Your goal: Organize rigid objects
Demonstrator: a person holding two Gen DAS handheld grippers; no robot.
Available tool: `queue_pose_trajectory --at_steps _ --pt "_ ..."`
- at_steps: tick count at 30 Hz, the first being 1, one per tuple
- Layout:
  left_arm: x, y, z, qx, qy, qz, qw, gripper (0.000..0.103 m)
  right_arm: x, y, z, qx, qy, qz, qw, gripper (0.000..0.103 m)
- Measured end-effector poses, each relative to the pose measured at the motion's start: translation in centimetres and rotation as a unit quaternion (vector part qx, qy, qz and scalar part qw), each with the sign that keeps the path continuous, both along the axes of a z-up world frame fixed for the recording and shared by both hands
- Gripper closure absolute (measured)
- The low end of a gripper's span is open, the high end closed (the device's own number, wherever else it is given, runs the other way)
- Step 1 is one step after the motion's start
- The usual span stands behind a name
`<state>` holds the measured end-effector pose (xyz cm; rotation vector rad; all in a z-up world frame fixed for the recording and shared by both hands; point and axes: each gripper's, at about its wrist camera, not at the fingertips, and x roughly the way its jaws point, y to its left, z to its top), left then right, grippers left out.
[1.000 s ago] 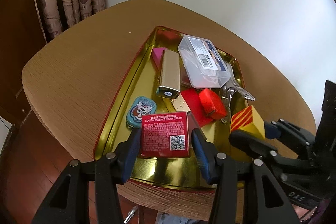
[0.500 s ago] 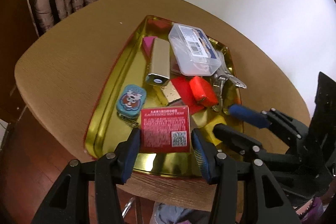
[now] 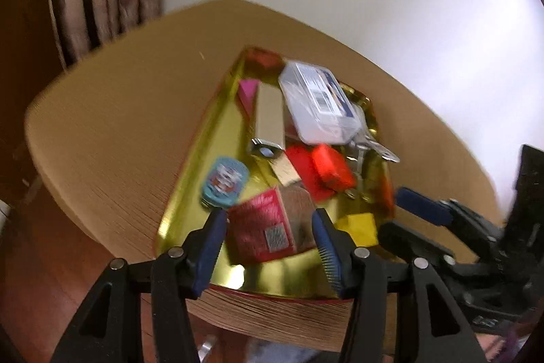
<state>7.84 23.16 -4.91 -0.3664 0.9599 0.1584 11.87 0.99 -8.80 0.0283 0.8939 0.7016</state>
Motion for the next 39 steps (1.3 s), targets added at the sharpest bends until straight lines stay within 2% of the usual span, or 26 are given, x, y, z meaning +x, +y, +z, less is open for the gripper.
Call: queue_pose_trajectory --at_steps 2,6,8,11,12,17,24,29,39 --pt "-0.1 -0.5 0.6 0.033 -0.012 0.006 0.9994 0.049 -0.6 0.0 0.4 -0.011 -0.015 -0.013 1.0 0.041" --pt "-0.7 -0.6 1.5 0.048 -0.037 0.009 0.9981 0.049 -2.0 -0.1 2.0 -0.034 -0.063 -0.057 0.996 0.026" --pt "-0.8 -0.6 1.9 0.056 -0.045 0.012 0.9974 0.049 -2.8 0.0 3.0 -0.041 -0.092 -0.085 0.991 0.022" --pt "-1.6 -1.2 2.8 0.078 -0.065 0.016 0.9947 0.049 -4.3 0.2 4.5 -0.051 -0.139 -0.127 0.981 0.006" --pt "-1.9 -1.4 3.2 0.085 -0.072 0.017 0.9936 0.049 -4.8 0.3 5.0 -0.056 -0.154 -0.143 0.976 0.004" --pt "-3.1 -2.3 5.2 0.116 -0.111 0.031 0.9866 0.049 -7.1 0.7 6.7 -0.074 -0.208 -0.189 0.957 0.001" --pt "-6.7 -3.2 6.9 0.184 -0.143 0.056 0.9709 0.049 -9.3 0.1 8.4 -0.076 -0.214 -0.236 0.945 0.001" --pt "-8.7 -2.8 8.0 0.18 -0.175 0.077 0.9648 0.049 -11.1 0.2 9.2 -0.089 -0.229 -0.238 0.94 0.001" --pt "-9.9 -3.0 9.0 0.181 -0.186 0.089 0.9616 0.049 -14.0 -0.1 10.6 -0.096 -0.255 -0.242 0.931 0.001"
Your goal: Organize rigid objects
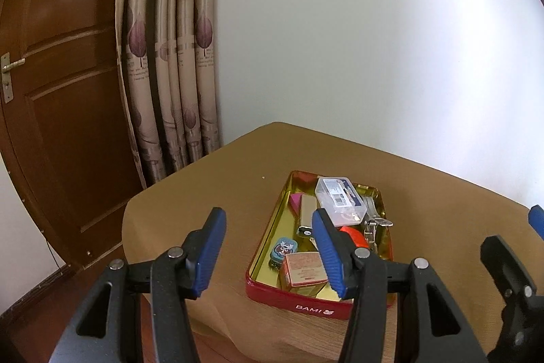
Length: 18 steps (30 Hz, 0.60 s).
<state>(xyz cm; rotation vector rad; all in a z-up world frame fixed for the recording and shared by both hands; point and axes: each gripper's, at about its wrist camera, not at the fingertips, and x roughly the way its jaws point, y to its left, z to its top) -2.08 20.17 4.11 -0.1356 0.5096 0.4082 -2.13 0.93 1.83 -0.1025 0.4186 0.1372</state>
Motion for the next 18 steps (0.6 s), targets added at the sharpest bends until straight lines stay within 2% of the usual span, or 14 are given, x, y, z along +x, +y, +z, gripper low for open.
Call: queue_pose_trajectory --at_steps 6,10,18 --pt "-0.24 -0.37 0.19 0.005 0.0 -0.011 0.9999 0.049 -0.47 -0.2 0.32 0.002 0.001 -0.002 1.0 0.001" --pt "-0.23 -0.18 0.18 -0.006 -0.001 -0.02 0.9998 0.049 -0.86 -0.12 0.56 -0.001 -0.003 0.002 1.0 0.001" --pt "0.53 0.0 -0.59 -0.006 0.017 -0.02 0.9996 0.049 -0.68 0.01 0.28 -0.005 0.003 0.008 1.0 0.001"
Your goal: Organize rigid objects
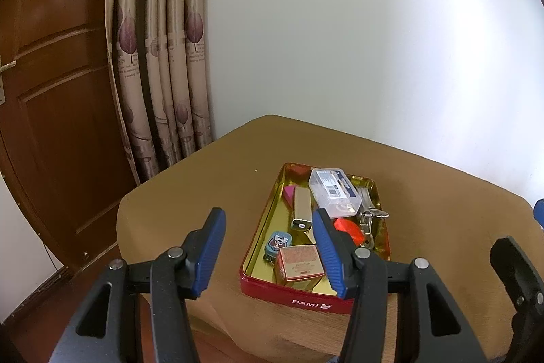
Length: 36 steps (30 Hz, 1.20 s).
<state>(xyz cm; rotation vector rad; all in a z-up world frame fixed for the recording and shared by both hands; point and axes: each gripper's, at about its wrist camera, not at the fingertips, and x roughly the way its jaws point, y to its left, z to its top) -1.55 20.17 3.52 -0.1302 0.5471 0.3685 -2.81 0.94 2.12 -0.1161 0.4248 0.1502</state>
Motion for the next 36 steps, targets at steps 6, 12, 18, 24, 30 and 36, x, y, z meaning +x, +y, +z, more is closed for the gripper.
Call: queue_pose_trajectory --at_steps 6,12,18,24,30,36 --pt "0.2 0.4 -0.3 -0.015 -0.002 -0.005 0.9999 0.049 0.0 -0.5 -0.1 0.008 0.005 -0.001 1.0 0.001" --pt "-0.2 0.3 0.0 0.005 -0.013 0.001 0.9999 0.048 -0.1 -0.2 -0.2 0.002 0.003 0.005 1.0 0.001" --pt "-0.6 -0.8 0.4 0.022 -0.029 -0.02 0.9991 0.018 -0.3 -0.3 0.0 0.005 0.0 0.009 1.0 0.001" --pt "-0.7 -1.2 0.6 0.04 -0.032 -0.014 0.9986 0.018 -0.3 -1.0 0.1 0.014 0.002 0.004 1.0 0.001" --pt "-0.7 -0.7 0.6 0.031 -0.032 -0.007 0.999 0.018 -0.4 -1.1 0.1 0.016 0.004 0.006 1.0 0.001" --pt "-0.3 -1.2 0.2 0.044 -0.018 -0.009 0.9988 0.018 -0.5 -0.9 0.2 0.014 0.001 0.01 1.0 0.001"
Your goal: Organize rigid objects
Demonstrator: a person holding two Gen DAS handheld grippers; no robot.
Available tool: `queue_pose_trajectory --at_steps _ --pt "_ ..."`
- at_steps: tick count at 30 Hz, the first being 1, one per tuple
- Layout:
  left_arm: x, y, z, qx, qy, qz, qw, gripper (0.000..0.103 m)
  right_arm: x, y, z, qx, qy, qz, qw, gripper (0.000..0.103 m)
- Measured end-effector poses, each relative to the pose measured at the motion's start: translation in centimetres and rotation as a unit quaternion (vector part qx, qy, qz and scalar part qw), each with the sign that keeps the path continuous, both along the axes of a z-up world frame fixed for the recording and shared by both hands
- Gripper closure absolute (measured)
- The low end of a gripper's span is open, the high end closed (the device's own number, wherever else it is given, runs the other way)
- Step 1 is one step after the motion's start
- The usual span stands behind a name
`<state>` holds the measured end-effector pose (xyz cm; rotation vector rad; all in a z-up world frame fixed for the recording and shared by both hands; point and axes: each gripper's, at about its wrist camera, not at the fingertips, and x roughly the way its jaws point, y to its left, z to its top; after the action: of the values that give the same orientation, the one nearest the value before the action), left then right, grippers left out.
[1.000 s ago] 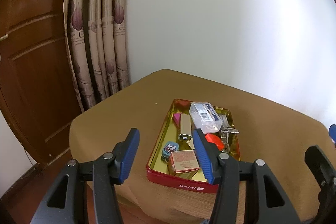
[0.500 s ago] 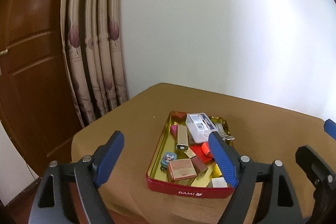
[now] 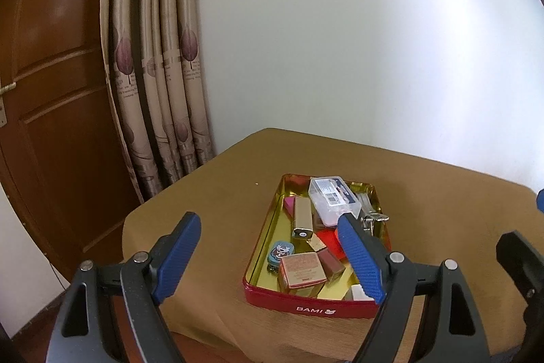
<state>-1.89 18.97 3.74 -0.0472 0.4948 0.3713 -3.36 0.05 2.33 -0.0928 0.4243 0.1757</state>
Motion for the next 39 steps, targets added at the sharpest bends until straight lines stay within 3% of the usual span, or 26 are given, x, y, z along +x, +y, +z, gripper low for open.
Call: queue_pose_trajectory --at_steps 39 --pt "1.0 -0.3 -1.1 -0.005 0.033 -0.025 0.9991 0.018 -0.8 0.4 -0.2 -0.001 0.004 0.001 1.0 0.001"
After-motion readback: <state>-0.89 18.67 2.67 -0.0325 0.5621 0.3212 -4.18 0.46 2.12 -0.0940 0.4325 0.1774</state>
